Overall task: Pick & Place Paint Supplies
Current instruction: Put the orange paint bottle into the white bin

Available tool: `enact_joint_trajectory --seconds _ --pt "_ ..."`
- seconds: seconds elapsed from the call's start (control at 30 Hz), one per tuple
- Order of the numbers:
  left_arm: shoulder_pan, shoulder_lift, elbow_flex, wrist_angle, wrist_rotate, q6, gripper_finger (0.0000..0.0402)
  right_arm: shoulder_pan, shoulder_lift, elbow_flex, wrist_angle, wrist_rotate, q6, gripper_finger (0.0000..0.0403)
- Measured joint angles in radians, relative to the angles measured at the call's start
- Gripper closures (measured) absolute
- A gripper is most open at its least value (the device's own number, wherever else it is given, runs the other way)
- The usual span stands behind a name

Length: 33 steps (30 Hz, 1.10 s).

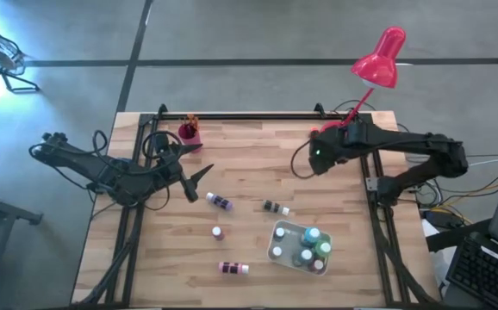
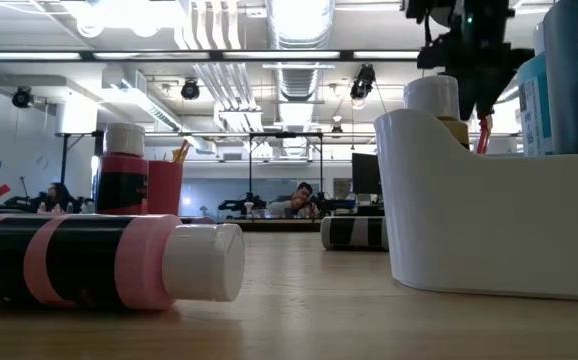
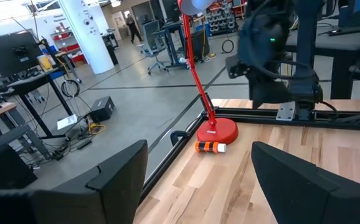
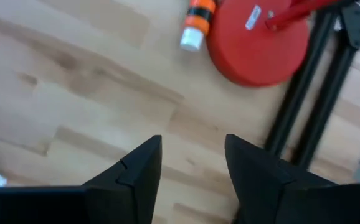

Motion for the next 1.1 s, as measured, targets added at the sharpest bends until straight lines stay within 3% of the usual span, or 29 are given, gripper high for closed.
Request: enact_joint_trajectory --seconds 0.27,0.47,0.83,1.1 --pt "0.0 0.0 0.0 0.0 0.0 0.0 0.011 -0.175 -0.108 -0.144 0.283 -0.035 -0.161 0.0205" --pt "0.0 0.0 0.0 0.0 0.0 0.0 0.011 -0.25 -0.117 -0.217 0.403 -0.057 -0.238 0.0187" --pt "0.0 0.0 0.0 -0.001 0.0 0.0 0.011 -0.31 -0.025 -0.31 0.647 -0.053 -0.269 0.0154" --pt "0.0 0.0 0.0 -0.001 0.0 0.0 0.011 -0.382 0.117 -0.266 0.663 -0.101 -0.306 0.0128"
